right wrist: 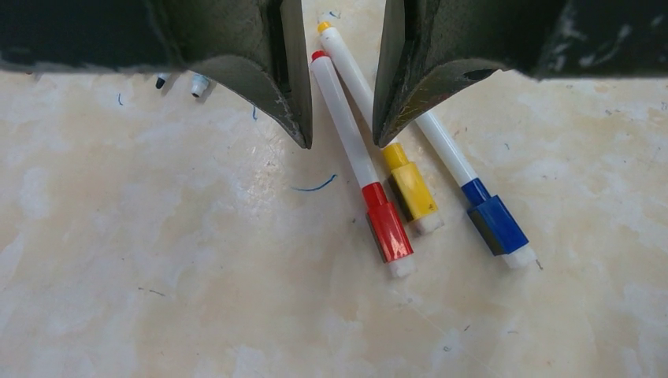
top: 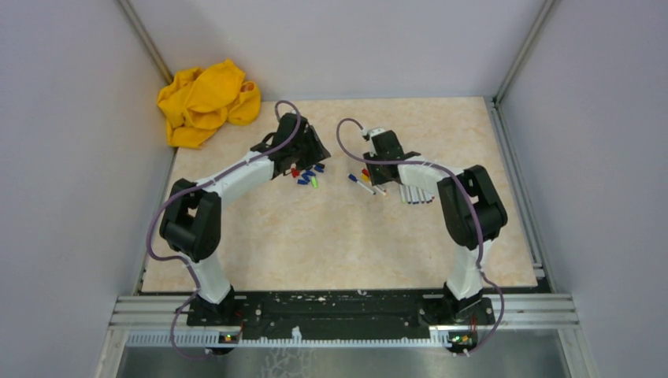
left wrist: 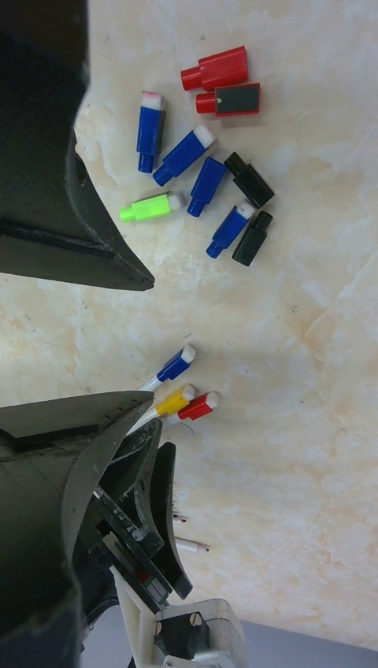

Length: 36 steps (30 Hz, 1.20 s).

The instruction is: Open the pen caps

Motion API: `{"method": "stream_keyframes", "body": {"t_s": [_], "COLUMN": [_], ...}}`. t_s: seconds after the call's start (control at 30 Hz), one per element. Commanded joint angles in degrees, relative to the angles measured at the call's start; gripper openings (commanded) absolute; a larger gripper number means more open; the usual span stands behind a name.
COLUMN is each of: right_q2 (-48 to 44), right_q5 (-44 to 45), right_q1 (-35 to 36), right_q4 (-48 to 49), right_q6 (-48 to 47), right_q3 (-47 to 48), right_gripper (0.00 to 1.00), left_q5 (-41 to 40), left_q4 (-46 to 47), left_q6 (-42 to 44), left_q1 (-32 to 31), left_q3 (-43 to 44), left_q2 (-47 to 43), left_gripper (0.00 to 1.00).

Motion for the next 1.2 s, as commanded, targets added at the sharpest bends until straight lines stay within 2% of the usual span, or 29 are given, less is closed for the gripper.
{"method": "stream_keyframes", "body": {"t_s": [0.0,0.53,0.73,0.83,0.9,1.17], "right_q2": [0.89,2.98,2.74,1.48,-0.02,-7.56], "right_q5": [-0.08,-1.13,-0.66,-0.29,-0.42,-5.71], "right_q1": [-0.56,-0.99,-0.96,-1.01,-0.95,-0.77], "right_q4": [1.25,-1.1,-1.99,-1.64,-1.08,0.56], "right_q6": [-0.02,-0.18,0.14,0.29,0.21,1.3], "right_q3": [1.54,1.33,-0.34,-0.43,-0.41,-0.57], "right_gripper": [0.34,0.32,0.06,0.0,0.0,0.0], "left_q5": [0.63,0.98,1.61,2.18,2.21,20.35], "left_q4": [1.35,2.04,2.56,2.68,3.05,15.46], "left_q6": [-0.14,-0.19,-0.53,-0.7,-0.5,-1.53], "left_q1": [-0.31,-0.33,-0.26,-0.34,-0.29,-0.14], "left_q3": [-0.88,-0.87,-0.83,-0.4,-0.08,-0.48], "left_q2": [-2.29,-1.59,-0.98,-0.3,0.18,5.59], "left_gripper": [0.56,0.56,0.56,0.56,0.56,0.56]}}
